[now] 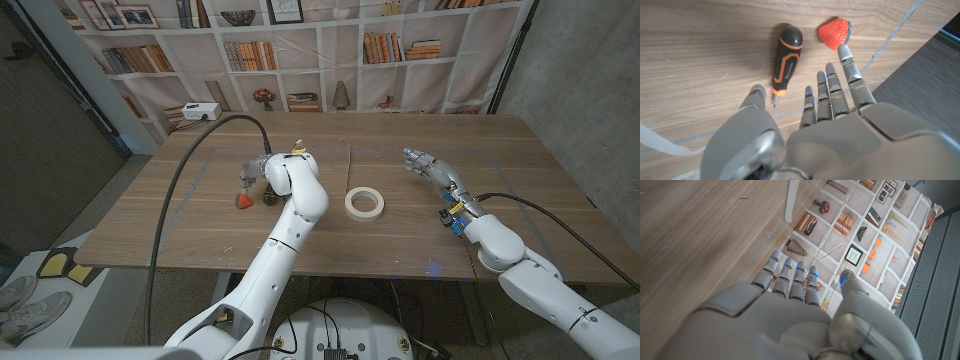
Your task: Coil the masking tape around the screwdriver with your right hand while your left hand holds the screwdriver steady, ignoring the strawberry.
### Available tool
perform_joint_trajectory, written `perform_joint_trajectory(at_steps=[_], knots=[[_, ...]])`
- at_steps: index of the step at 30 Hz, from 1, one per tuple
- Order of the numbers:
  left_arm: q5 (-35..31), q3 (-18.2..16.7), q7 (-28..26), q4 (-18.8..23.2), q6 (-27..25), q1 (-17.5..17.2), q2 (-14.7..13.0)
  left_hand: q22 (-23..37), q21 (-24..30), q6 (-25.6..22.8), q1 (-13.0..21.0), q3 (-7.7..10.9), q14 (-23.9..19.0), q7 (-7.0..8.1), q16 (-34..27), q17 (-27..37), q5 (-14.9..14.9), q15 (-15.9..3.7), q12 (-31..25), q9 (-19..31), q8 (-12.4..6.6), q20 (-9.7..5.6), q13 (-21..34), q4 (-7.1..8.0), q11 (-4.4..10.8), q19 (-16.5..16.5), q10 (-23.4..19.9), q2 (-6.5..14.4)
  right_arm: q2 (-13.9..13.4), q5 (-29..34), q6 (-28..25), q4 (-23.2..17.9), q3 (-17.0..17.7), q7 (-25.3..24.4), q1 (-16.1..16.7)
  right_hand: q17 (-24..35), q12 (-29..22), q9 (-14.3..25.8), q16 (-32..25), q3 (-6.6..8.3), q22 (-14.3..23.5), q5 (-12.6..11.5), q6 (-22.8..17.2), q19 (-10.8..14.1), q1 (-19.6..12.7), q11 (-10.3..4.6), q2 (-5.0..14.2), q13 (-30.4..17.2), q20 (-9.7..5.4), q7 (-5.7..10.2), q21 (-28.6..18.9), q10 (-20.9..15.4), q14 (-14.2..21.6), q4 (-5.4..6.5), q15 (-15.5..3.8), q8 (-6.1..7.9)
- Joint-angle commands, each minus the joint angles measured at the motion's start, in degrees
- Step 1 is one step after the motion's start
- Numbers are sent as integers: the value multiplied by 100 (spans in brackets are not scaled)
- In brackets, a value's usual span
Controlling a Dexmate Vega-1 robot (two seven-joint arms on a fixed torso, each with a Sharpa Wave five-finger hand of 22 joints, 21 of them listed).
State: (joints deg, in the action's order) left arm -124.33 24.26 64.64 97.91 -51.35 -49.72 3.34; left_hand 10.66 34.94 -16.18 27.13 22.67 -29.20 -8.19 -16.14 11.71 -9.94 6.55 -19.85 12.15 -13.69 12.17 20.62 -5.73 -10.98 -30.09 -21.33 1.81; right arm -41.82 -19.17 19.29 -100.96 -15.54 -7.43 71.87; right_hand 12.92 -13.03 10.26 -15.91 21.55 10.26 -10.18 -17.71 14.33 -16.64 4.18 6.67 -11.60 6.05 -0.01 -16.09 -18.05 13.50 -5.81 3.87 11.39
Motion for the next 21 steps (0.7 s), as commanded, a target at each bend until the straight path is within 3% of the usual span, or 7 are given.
perform_joint_trajectory(at_steps=[1, 11, 16, 18, 21], knots=[[573, -112, -366, -913, -255, 393, -37, 18, 5, -116, 52, 55, -104, -308, -32, 2, -46, -28, -43, 16, -15, 2, 36, -49, 30, -120, -100, 62, -44, 25, -165, -108, 63, -129, 93, 23, 6, 32, -16, -30, 30, 6, -56, 52, 30, 2, -12, -13, -14, 21, 8, -58, 25, -11, 10, -2], [1522, 345, -723, -1435, -615, 790, -401, 18, 23, -159, 277, 251, -90, -289, 24, -20, -83, -94, -36, 22, 4, -3, 66, -190, 89, -282, -133, 258, -11, 41, -252, -129, 102, -236, 146, 24, 11, 32, -13, -44, 31, 4, -74, 54, 36, 10, -19, -13, -8, 11, 16, -67, 25, -14, 15, 1], [1843, 670, -757, -1675, -782, 1011, -571, 19, 73, -239, 579, 455, -260, -260, 19, -52, -108, -191, -54, 31, -4, -23, 92, -359, 194, -497, -270, 366, -2, 39, -302, -165, 149, -301, 197, 26, 10, 32, -12, -52, 31, 2, -77, 53, 41, 17, -19, -14, -9, 9, 22, -79, 24, -13, 15, -1], [1919, 815, -724, -1777, -830, 1102, -642, 21, 90, -246, 789, 581, -305, -260, 30, -63, -126, -258, -54, 37, 2, -88, 108, -439, 225, -561, -326, 424, -12, 81, -304, -186, 172, -340, 229, 27, 12, 32, -13, -55, 31, 2, -79, 53, 44, 15, -17, -14, -11, 7, 23, -79, 28, -11, 13, -1], [2024, 1012, -648, -1907, -897, 1219, -740, 39, 176, -265, 1394, 775, -411, -209, -16, -29, -140, -401, -36, 56, 6, -402, 152, -521, 292, -741, -421, 465, -4, 68, -357, -231, 220, -394, 277, 29, 11, 32, -13, -59, 31, 1, -79, 53, 50, 17, -12, -14, -10, 6, 26, -88, 27, -7, 13, -2]])
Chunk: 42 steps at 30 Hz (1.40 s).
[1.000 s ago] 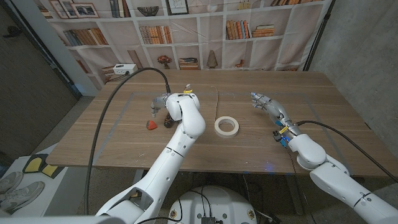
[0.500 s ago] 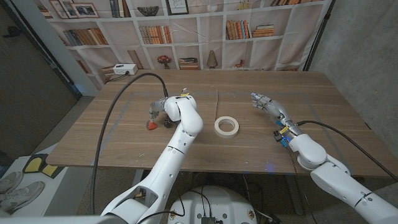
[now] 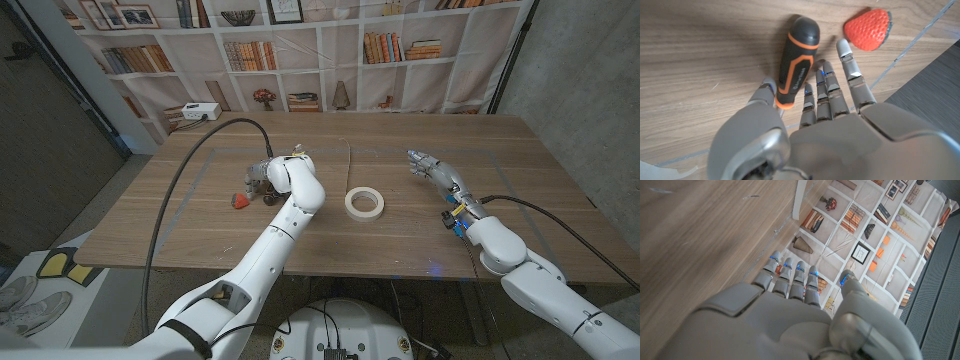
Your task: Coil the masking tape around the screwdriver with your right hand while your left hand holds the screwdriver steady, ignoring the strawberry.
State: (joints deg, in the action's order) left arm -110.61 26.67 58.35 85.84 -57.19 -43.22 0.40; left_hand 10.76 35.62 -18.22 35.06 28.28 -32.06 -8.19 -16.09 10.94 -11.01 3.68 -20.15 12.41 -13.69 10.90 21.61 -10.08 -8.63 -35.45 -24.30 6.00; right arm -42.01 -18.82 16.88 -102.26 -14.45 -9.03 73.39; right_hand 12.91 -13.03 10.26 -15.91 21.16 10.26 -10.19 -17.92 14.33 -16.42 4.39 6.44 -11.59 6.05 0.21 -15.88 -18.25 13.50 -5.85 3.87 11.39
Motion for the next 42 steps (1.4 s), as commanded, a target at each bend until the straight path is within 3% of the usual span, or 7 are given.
perform_joint_trajectory(at_steps=[1, 9, 14, 16, 25, 31, 42], knots=[[679, 834, 14, -749, -335, 610, -475, 32, 143, -84, 754, 233, -161, -179, -37, 49, -33, -165, -13, 33, -1, -362, 63, -113, 101, -273, -165, -2, 15, 30, -123, -107, 123, -239, 137, 30, 11, 32, -13, -20, 31, 1, -61, 54, 28, -6, 12, -15, -10, -15, 6, -68, 28, -2, 12, -2], [891, 1328, -236, -1000, -620, 778, -658, 124, 748, -310, 2316, 205, -857, -125, -581, 296, 7, -736, -114, 87, -99, -1641, 264, -34, 244, -953, -639, -57, 34, 75, -164, -118, 171, -275, 152, 37, 17, 32, -17, -21, 32, -3, -65, 53, 34, -8, 40, -15, -17, -18, 13, -69, 33, 8, 2, -4], [1050, 1555, -886, -966, -837, 732, -766, 317, 1779, -2318, 2992, 275, -2749, 154, -1612, 927, -31, -1442, -998, 307, -831, -2148, 676, -22, 986, -1622, -2339, 363, 48, 110, -218, -118, 184, -290, 122, 41, 22, 32, -23, 2, 32, -14, -76, 84, 12, -9, 104, -16, -49, -14, 9, -72, 45, 12, -10, -3], [979, 1668, -935, -1016, -861, 762, -813, 406, 2092, -2600, 3247, 327, -2965, 162, -1842, 1218, -37, -1501, -1157, 410, -908, -2261, 843, -28, 1084, -1724, -2510, 388, 57, 120, -246, -119, 184, -296, 106, 41, 23, 32, -22, 3, 32, -15, -78, 87, 8, -13, 107, -16, -49, -14, 10, -73, 43, 10, -8, -3], [2181, 1905, -3099, -384, -166, 448, -1584, 434, 2559, -2862, 3405, 219, -3041, 514, -2205, 1928, 74, -1634, -1350, 709, -979, -2351, 1304, 133, 1224, -1651, -2539, 393, 122, 113, -215, -7, 141, -223, -10, 43, 27, 32, -27, 2, 31, -18, -86, 110, -5, -5, 118, -17, -64, -23, 11, -81, 60, 3, -15, -5], [3459, 1889, -4707, 351, 1309, 304, -2677, 420, 2759, -2983, 3325, 139, -3200, 655, -2297, 2151, -40, -1642, -1412, 907, -1100, -2352, 1530, 209, 1287, -1608, -2574, 333, 180, 120, -178, 63, 66, -187, -101, 43, 31, 33, -27, -2, 31, -19, -86, 112, -13, 11, 119, -17, -68, -25, 18, -87, 67, -2, -21, -8], [5302, 1919, -5171, 449, 3733, 754, -3671, 340, 2872, -2973, 3484, 231, -2927, 435, -2060, 2248, -70, -1617, -1269, 1010, -1089, -2335, 1557, 107, 1067, -1311, -2439, 241, 175, 216, -208, -70, 94, -340, 11, 46, 38, 33, -24, -13, 31, -19, -93, 118, -13, -3, 120, -18, -81, -25, 27, -89, 64, -4, -20, -10]])
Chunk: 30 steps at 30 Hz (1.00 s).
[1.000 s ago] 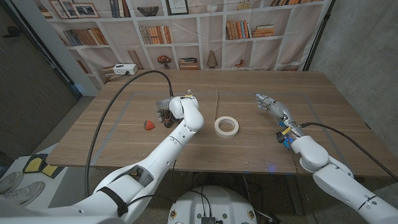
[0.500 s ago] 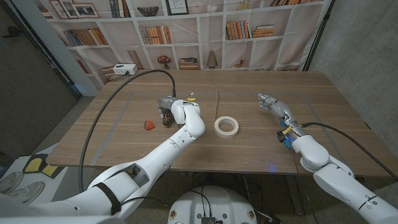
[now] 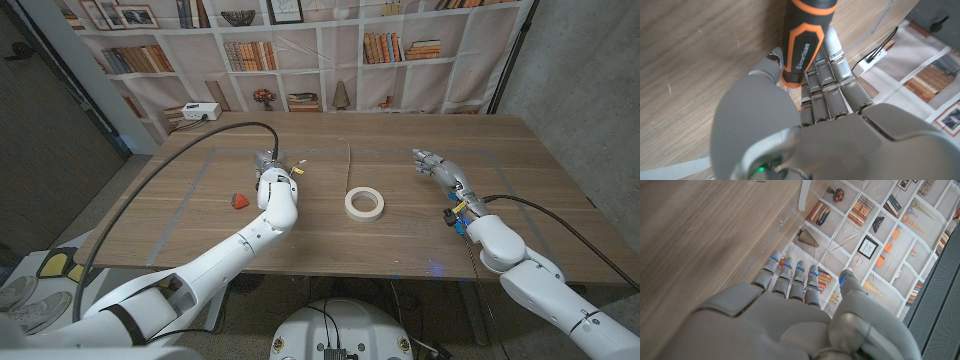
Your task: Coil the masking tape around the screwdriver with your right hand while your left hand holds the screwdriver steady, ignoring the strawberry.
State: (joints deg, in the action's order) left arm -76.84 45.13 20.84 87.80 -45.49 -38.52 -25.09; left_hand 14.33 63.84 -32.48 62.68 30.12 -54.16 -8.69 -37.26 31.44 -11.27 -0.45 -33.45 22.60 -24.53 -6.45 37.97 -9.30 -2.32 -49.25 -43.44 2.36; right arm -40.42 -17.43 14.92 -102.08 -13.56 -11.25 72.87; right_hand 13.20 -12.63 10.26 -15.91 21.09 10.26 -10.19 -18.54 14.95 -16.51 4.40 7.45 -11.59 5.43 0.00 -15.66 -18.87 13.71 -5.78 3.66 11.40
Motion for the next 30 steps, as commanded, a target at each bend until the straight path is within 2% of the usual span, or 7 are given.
perform_joint_trajectory(at_steps=[1, 9, 12, 14, 15, 21, 30], knots=[[1987, 120, -1471, 183, 2770, 351, -1165, -29, 51, -1578, 716, 45, -701, 463, 76, 195, -45, -1187, 73, -15, -8, -593, -99, 28, 431, 84, -536, 584, 13, 86, -23, -108, 10, -133, 79, 18, -1, 33, -23, -7, 31, -19, -32, 56, -4, -6, 20, -19, -20, -4, 6, -27, 40, -10, 0, -11], [1964, 407, -1521, -83, 3463, 713, -1250, -214, -25, -1766, 949, 139, -313, 624, 585, -44, -56, -1243, 409, -128, 29, -420, -388, -64, 582, 703, -344, 406, -20, 207, -76, -272, 76, -247, 212, 22, 3, 33, -23, -16, 31, -19, -46, 56, 3, -6, 22, -19, -24, -8, 13, -29, 42, -5, 11, -8], [1550, 586, -1029, 35, 3172, 804, -1222, -238, 79, -1474, 999, 25, -68, 953, 1032, -389, 11, -1313, 709, -209, 207, -245, -574, -9, 861, 1266, -164, 284, 2, 222, -87, -313, 112, -300, 264, 24, 2, 33, -23, -21, 31, -19, -48, 60, 7, -5, 22, -20, -20, -9, 15, -36, 44, -2, 11, -9], [1253, 702, -388, 109, 2827, 887, -1129, -378, -88, -781, 392, -286, 817, 1143, 1742, -872, -11, -1215, 1248, -337, 635, 228, -809, 323, 874, 2244, 425, 174, 17, 238, -93, -336, 133, -332, 294, 25, 1, 33, -25, -23, 31, -19, -50, 61, 10, -5, 23, -20, -19, -10, 16, -40, 49, 0, 8, -9], [1183, 715, -270, 122, 2725, 888, -1102, -415, -167, -633, 55, -434, 1007, 1102, 1922, -1030, -31, -1174, 1417, -385, 755, 404, -887, 479, 813, 2425, 603, 94, 19, 239, -80, -335, 140, -325, 301, 25, 1, 33, -24, -24, 31, -19, -51, 61, 11, -2, 23, -20, -18, -11, 16, -42, 46, 1, 5, -9], [848, 697, 366, 315, 2004, 820, -962, -465, -598, 255, -1137, -1049, 1637, 1176, 2282, -1339, -44, -692, 1938, -623, 1288, 1080, -1087, 978, 633, 2757, 1252, -305, 36, 298, -69, -360, 178, -342, 334, 28, 5, 33, -33, -31, 31, -20, -53, 64, 17, 1, 24, -20, -15, -10, 20, -41, 68, 5, -5, -10], [298, 709, 1140, 557, 1239, 789, -822, -465, -798, 727, -1883, -1431, 1900, 1160, 2397, -1464, -2, -477, 2130, -772, 1413, 1284, -1179, 1271, 492, 2523, 1610, -556, 65, 319, -95, -362, 194, -291, 282, 30, 7, 33, -33, -40, 31, -21, -55, 70, 19, 0, 23, -21, -10, -9, 27, -48, 74, 5, -5, -12]])
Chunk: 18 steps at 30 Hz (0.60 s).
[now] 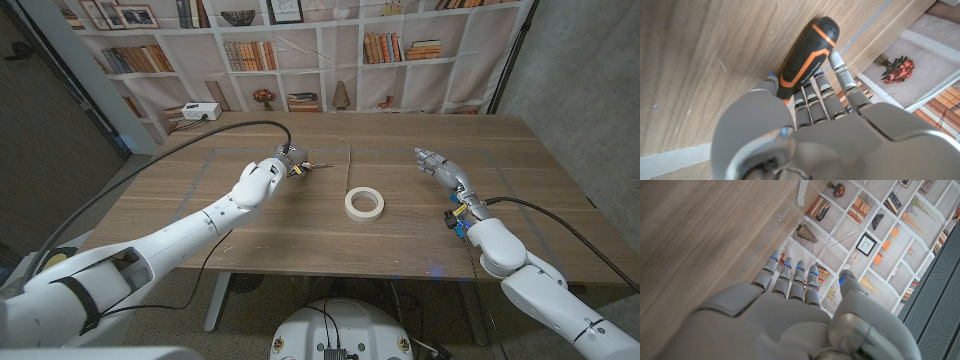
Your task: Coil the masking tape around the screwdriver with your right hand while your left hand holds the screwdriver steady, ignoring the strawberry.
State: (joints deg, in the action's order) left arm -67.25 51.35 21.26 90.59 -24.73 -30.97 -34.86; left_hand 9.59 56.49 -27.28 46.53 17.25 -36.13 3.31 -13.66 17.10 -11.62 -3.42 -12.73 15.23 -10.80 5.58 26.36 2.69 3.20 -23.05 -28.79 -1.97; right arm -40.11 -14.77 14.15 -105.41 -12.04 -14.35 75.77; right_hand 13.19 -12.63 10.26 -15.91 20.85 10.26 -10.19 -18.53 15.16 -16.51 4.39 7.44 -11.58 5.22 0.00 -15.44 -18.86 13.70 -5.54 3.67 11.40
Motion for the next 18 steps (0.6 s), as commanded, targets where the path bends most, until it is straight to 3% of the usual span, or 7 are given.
perform_joint_trajectory(at_steps=[1, 5, 8, 10, 18], knots=[[-745, 107, 1310, 282, -922, 65, 197, 10, -64, 242, -319, -174, 104, -37, 41, -41, 35, -175, 59, -47, 39, 63, -26, 87, -70, -162, 149, -153, 47, 43, -28, -36, 45, 14, -11, 31, 8, 33, -34, -16, 31, -21, -55, 50, 18, 2, 24, -21, 12, -10, 4, -49, 76, -19, -3, -13], [-1075, 218, 1954, 223, -1055, 196, 311, 19, -53, 282, -362, -202, -106, -109, -32, -103, 13, -203, 6, -107, -5, -75, -65, 77, -94, -500, 8, -181, 56, 65, -24, -43, 53, 21, -25, 31, 12, 33, -35, -19, 31, -22, -57, 53, 17, -3, 25, -21, 13, -7, 7, -45, 80, -19, -9, -13], [-1207, 250, 1819, 100, -1038, 167, 345, 23, -82, 182, -201, -127, -199, -161, -60, -152, -19, -284, -35, -153, -62, -224, -97, -27, -50, -649, -135, -130, 66, 76, -63, -59, 61, 10, -30, 31, 13, 34, -36, -21, 31, -23, -60, 56, 16, -10, 24, -22, 14, -6, 8, -45, 88, -22, -8, -13], [-1134, 232, 1819, -53, -986, 189, 410, 24, -108, 168, -36, -34, -219, -165, -70, -167, -38, -309, -37, -175, -70, -243, -113, -115, -29, -682, -161, -30, 49, 90, -76, -57, 62, 32, -34, 31, 12, 34, -36, -22, 31, -23, -59, 56, 15, -5, 22, -22, 15, -6, 9, -49, 88, -23, -6, -14], [-805, 320, 1148, -853, -807, 290, 672, 28, -234, 164, 722, 465, -67, -345, -3, -279, -11, -310, -27, -252, -86, -466, -189, -581, -98, -815, -214, 490, 21, 165, -387, -226, 113, -88, 47, 33, 14, 34, -35, -38, 31, -22, -76, 63, 26, 6, 11, -22, 27, -6, 15, -57, 94, -19, 4, -10]])
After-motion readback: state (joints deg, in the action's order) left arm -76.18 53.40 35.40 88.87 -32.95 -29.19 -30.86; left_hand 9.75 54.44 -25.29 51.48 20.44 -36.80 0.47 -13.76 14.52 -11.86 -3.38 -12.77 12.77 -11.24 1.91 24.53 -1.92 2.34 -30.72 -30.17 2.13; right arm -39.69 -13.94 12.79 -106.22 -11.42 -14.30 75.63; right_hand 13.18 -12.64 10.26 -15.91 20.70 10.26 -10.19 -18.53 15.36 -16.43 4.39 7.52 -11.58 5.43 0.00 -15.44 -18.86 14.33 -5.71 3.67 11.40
